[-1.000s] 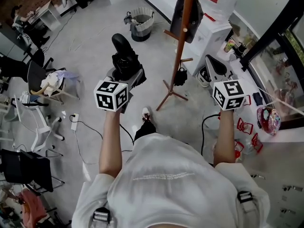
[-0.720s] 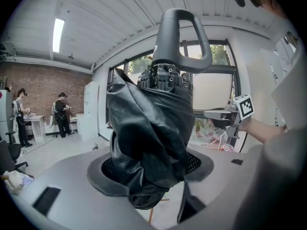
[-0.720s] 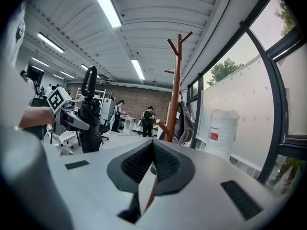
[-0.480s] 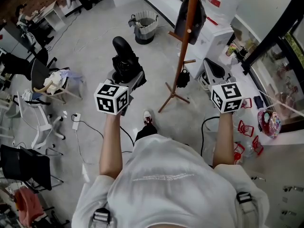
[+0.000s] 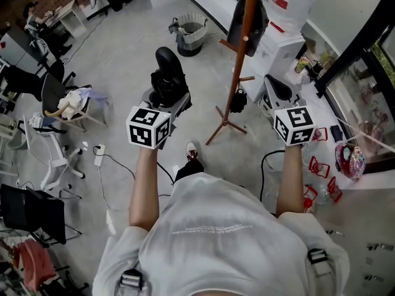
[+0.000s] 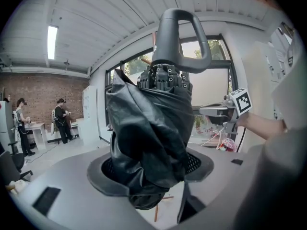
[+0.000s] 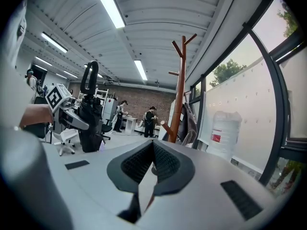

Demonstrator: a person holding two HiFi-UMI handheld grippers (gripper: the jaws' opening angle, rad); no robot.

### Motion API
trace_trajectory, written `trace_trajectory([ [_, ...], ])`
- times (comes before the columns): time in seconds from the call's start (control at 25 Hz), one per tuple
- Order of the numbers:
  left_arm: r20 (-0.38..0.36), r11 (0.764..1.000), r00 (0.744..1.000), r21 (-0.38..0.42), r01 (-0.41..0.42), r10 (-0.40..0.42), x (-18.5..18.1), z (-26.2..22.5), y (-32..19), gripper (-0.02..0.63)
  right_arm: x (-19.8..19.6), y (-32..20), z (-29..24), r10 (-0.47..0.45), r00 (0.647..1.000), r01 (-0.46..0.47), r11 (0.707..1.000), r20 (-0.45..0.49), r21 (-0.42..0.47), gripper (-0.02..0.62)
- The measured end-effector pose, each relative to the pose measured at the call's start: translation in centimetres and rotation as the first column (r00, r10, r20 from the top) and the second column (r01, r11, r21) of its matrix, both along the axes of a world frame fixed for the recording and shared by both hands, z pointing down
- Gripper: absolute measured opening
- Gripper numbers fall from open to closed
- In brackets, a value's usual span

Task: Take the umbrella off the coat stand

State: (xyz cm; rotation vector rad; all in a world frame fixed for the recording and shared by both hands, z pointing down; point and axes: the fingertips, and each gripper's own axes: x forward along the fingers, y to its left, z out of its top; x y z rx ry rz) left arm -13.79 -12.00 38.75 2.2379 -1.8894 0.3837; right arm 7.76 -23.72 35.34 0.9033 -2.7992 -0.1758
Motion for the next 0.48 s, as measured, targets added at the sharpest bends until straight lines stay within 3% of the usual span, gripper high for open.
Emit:
trace_trajectory([
  [0.48,-0.03,0.999,1.0,-0.038,0.002,-0.003,1.4,1.5,-0.8,0.293,1.2,-1.3,1.0,0.008,1.0,-0.008,1.0,0.008,-0.017,0.025],
])
